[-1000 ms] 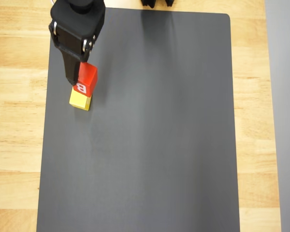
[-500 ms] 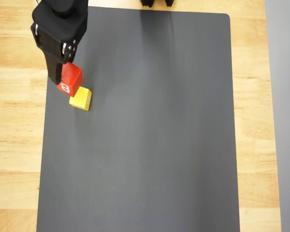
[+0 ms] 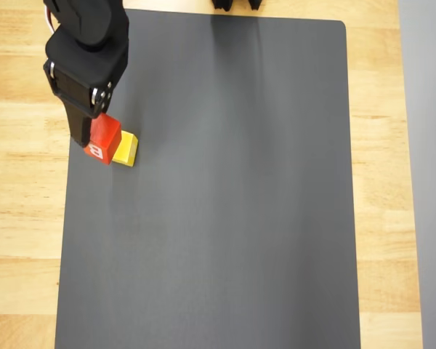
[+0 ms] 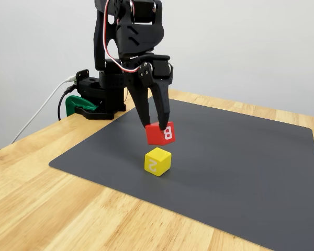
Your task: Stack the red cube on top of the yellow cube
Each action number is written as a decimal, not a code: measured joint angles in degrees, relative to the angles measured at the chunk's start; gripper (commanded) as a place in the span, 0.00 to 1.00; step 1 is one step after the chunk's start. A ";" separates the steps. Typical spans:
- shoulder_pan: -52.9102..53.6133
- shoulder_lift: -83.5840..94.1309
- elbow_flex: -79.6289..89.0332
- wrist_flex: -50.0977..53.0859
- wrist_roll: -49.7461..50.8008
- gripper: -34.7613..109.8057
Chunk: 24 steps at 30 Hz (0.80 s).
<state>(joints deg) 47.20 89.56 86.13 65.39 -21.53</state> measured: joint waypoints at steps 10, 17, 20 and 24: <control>-1.14 -1.23 0.00 0.26 1.05 0.24; -2.02 -1.23 1.05 1.23 2.11 0.24; -3.43 -1.23 1.05 1.49 2.11 0.24; -2.64 -1.23 2.64 1.23 2.29 0.24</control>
<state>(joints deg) 44.56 88.33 88.77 66.62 -19.25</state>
